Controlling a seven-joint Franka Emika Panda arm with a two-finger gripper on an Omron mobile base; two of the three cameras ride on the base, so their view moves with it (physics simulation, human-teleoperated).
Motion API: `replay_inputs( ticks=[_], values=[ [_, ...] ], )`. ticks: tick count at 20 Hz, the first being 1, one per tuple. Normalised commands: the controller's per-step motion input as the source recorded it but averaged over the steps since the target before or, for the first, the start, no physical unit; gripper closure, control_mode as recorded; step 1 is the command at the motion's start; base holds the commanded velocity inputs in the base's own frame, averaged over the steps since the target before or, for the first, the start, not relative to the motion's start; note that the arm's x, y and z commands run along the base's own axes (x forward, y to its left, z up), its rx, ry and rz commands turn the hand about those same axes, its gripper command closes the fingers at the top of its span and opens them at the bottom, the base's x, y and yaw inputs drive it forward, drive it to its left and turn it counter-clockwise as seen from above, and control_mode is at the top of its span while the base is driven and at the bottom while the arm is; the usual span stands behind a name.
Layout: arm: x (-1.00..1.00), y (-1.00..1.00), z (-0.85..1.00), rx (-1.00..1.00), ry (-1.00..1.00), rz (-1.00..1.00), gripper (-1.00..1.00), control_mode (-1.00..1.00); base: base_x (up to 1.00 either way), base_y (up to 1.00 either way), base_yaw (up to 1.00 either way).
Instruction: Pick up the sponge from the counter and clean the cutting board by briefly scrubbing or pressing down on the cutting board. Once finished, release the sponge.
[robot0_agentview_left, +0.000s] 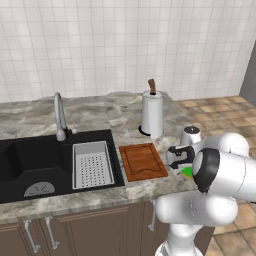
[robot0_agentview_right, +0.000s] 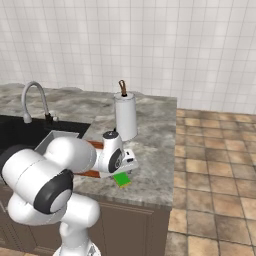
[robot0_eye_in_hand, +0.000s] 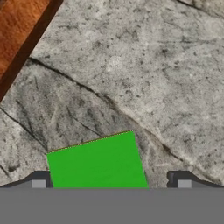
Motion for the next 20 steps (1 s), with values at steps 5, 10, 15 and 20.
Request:
replay_inputs(
  ticks=[5,10,15,20],
  values=[
    [0.00,0.00,-0.11,0.00,0.00,0.00,-1.00,-1.00,0.00,0.00,0.00],
    [0.00,0.00,-0.08,0.00,0.00,0.00,-1.00,-1.00,0.00,0.00,0.00],
    [0.00,0.00,-0.05,0.00,0.00,0.00,-1.00,-1.00,0.00,0.00,0.00],
    [-0.10,0.00,-0.08,0.00,0.00,0.00,-1.00,-1.00,0.00,0.00,0.00]
  ],
)
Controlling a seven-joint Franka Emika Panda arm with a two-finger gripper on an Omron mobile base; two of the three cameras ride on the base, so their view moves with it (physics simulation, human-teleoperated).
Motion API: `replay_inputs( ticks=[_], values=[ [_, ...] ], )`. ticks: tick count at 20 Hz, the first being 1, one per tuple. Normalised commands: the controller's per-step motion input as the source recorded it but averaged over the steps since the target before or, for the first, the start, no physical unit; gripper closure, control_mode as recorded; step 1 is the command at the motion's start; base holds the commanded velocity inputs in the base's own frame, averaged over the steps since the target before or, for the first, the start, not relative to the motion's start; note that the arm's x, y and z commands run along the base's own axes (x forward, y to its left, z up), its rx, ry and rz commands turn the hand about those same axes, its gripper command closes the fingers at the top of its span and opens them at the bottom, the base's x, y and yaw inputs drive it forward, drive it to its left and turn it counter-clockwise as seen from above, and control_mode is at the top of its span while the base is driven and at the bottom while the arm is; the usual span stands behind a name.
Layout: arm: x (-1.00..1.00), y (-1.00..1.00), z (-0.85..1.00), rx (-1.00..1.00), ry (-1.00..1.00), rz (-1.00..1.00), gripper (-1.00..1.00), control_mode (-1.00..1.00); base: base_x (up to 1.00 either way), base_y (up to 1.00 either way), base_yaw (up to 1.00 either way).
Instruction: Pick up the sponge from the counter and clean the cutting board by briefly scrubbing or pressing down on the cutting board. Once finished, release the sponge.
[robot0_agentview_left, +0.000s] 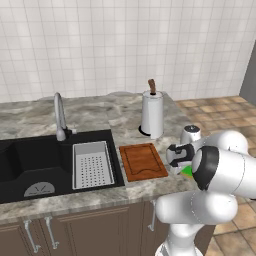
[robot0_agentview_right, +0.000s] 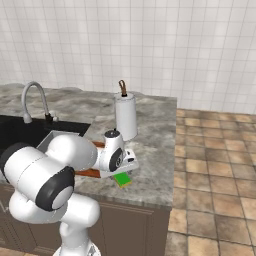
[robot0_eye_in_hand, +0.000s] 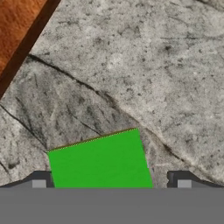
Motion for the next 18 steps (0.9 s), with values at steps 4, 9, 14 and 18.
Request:
replay_inputs(
  ticks=[4,9,14,18],
  values=[
    [-0.15,0.00,-0.06,0.00,0.00,0.00,-1.00,-1.00,0.00,0.00,0.00],
    [0.00,0.00,-0.03,0.00,0.00,0.00,-1.00,-1.00,0.00,0.00,0.00],
    [0.00,0.00,0.00,0.00,0.00,0.00,-1.00,-1.00,0.00,0.00,0.00],
    [0.00,0.00,0.00,0.00,0.00,0.00,-1.00,-1.00,0.00,0.00,0.00]
  ],
)
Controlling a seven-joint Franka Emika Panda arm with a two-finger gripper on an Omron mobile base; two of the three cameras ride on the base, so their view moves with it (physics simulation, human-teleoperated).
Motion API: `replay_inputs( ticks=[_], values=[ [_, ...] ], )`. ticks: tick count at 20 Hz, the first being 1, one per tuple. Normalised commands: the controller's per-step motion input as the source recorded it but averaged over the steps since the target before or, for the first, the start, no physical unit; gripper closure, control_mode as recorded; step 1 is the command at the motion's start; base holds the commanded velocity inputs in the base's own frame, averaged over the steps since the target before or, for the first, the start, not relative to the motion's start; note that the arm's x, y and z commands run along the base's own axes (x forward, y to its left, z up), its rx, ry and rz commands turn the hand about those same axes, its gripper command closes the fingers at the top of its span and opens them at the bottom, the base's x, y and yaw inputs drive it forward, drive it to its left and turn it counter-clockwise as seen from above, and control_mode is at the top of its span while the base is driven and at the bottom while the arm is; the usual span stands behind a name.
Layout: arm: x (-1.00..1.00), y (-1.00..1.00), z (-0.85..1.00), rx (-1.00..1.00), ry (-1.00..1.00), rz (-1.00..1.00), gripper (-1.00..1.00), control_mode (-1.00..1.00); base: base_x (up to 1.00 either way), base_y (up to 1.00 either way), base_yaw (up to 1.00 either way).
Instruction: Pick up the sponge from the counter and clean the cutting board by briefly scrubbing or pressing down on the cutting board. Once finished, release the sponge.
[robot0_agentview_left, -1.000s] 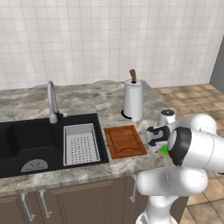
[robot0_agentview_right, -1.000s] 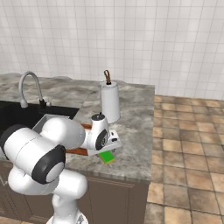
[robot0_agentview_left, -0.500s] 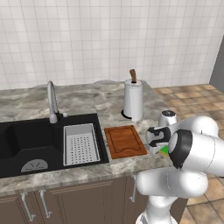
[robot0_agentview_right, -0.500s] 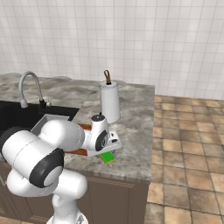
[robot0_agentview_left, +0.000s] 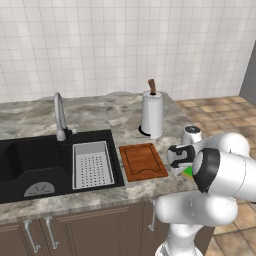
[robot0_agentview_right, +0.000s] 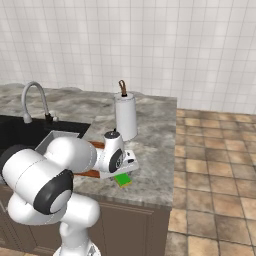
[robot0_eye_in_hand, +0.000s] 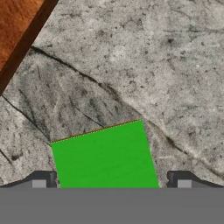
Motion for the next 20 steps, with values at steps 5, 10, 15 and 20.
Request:
replay_inputs(
  ticks=[5,10,15,20],
  values=[
    [0.00,0.00,0.00,0.00,0.00,0.00,-1.00,-1.00,0.00,0.00,0.00],
    [0.00,0.00,0.00,0.00,0.00,0.00,1.00,-1.00,0.00,0.00,0.00],
    [0.00,0.00,0.00,0.00,0.00,0.00,1.00,-1.00,0.00,0.00,0.00],
    [0.00,0.00,0.00,0.00,0.00,0.00,1.00,-1.00,0.00,0.00,0.00]
  ],
)
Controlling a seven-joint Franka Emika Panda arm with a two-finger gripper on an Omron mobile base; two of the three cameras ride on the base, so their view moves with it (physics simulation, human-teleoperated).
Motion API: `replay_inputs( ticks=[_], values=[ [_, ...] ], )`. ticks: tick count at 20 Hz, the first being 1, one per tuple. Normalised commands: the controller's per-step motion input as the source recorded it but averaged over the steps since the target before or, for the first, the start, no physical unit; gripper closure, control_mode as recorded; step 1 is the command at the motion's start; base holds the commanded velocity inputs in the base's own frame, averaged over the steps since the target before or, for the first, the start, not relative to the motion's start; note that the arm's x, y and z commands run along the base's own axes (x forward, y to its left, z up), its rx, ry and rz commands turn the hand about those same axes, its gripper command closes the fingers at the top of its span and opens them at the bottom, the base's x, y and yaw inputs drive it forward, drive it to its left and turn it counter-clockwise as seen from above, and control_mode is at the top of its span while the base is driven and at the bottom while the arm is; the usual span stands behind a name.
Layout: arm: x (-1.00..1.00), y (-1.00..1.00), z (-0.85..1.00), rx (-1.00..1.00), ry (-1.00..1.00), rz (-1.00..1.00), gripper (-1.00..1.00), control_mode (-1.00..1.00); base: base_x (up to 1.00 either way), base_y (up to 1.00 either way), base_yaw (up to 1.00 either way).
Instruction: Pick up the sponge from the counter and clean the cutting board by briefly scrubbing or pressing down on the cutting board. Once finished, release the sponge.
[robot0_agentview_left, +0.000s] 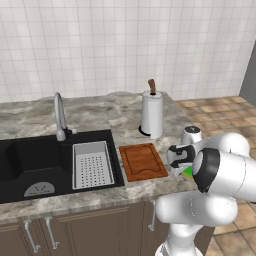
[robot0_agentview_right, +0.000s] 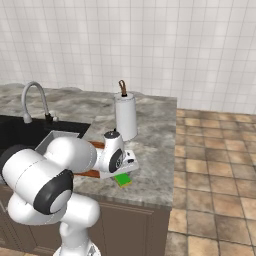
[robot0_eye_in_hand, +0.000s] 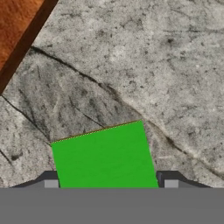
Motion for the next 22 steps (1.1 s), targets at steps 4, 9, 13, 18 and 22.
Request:
replay_inputs(
  ticks=[4,9,13,18,22],
  values=[
    [-0.05,0.00,0.21,0.00,0.00,0.00,1.00,-1.00,0.00,0.00,0.00],
    [-0.07,0.34,0.47,0.00,0.00,0.00,1.00,-1.00,0.00,0.00,0.00],
    [0.00,0.53,0.49,0.00,0.00,0.00,1.00,-1.00,0.00,0.00,0.00],
    [0.06,0.91,0.07,0.00,0.05,-0.02,1.00,-1.00,0.00,0.00,0.00],
    [0.15,0.69,0.00,0.01,0.02,-0.02,1.00,-1.00,0.00,0.00,0.00]
  ],
)
